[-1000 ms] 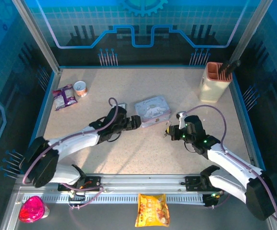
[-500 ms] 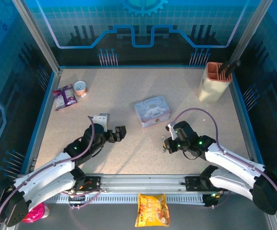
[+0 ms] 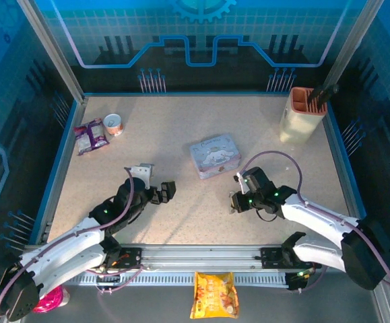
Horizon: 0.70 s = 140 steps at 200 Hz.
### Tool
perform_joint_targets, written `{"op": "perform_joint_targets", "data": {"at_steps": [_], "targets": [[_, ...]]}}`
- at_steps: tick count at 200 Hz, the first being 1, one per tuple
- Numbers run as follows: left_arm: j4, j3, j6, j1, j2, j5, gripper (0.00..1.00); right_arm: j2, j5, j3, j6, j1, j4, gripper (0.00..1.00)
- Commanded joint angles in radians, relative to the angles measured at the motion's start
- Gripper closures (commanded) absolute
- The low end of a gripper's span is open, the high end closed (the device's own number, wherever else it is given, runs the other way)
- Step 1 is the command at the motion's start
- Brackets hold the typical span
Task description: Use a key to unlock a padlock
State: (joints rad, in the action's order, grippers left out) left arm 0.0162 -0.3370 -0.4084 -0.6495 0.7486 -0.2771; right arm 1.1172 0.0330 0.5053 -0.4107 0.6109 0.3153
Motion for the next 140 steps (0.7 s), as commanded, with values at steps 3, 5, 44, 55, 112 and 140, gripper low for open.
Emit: {"op": "perform_joint_targets", "data": {"at_steps": [3, 5, 44, 55, 112, 140], "targets": [[-0.027, 0.023, 0.025, 0.007, -0.015, -0.031, 0.01, 0.025, 0.051, -0.005, -0.009, -0.033, -0.021, 0.99], [-0.028, 0.023, 0.025, 0.007, -0.015, -0.033, 0.01, 0.027, 0.052, -0.005, -0.010, -0.033, -0.021, 0.99], [-0.043, 0.029, 0.028, 0.008, -0.011, -0.050, 0.01, 0.044, 0.051, -0.014, -0.033, -0.048, -0.004, 0.96], [-0.044, 0.031, 0.028, 0.009, -0.009, -0.059, 0.01, 0.044, 0.050, -0.017, -0.036, -0.050, 0.000, 0.94], [-0.033, 0.028, 0.017, 0.008, -0.003, -0.108, 0.01, 0.069, 0.059, -0.002, -0.053, -0.074, 0.025, 0.77], [-0.030, 0.029, 0.016, 0.011, -0.005, -0.119, 0.01, 0.070, 0.052, 0.003, -0.054, -0.076, 0.036, 0.67]]}}
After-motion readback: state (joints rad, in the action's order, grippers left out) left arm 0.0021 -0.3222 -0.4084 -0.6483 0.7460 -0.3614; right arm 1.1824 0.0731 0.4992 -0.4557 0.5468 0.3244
